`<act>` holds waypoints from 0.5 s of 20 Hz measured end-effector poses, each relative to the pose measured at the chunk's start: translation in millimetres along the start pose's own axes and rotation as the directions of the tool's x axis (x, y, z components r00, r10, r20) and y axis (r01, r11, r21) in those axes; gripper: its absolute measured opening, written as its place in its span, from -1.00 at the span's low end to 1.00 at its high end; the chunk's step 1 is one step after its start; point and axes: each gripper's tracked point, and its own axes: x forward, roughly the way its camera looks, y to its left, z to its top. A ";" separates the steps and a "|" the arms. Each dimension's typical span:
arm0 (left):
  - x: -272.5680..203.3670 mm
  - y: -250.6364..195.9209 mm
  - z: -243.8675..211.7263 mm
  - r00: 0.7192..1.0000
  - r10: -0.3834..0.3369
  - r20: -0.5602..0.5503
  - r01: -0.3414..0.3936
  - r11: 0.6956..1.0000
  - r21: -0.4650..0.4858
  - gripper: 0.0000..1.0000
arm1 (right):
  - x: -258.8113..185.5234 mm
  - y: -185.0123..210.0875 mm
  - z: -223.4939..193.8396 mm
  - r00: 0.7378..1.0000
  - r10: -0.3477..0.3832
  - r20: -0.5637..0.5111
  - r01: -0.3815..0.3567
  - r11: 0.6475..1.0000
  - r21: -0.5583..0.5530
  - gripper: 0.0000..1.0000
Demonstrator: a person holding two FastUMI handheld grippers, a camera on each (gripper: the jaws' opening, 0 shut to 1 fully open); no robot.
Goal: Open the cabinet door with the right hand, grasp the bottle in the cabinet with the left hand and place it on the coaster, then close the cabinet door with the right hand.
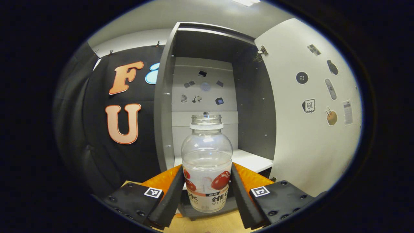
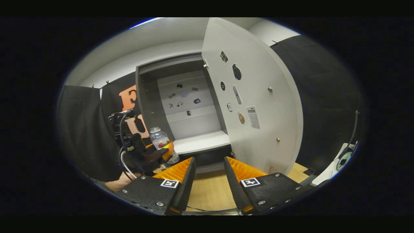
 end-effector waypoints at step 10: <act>-95.4 32.2 -83.6 0.994 0.086 -0.073 -0.087 0.996 -0.015 0.66 | -31.3 1.6 -49.7 0.991 0.060 -0.123 -0.061 0.998 -0.002 0.10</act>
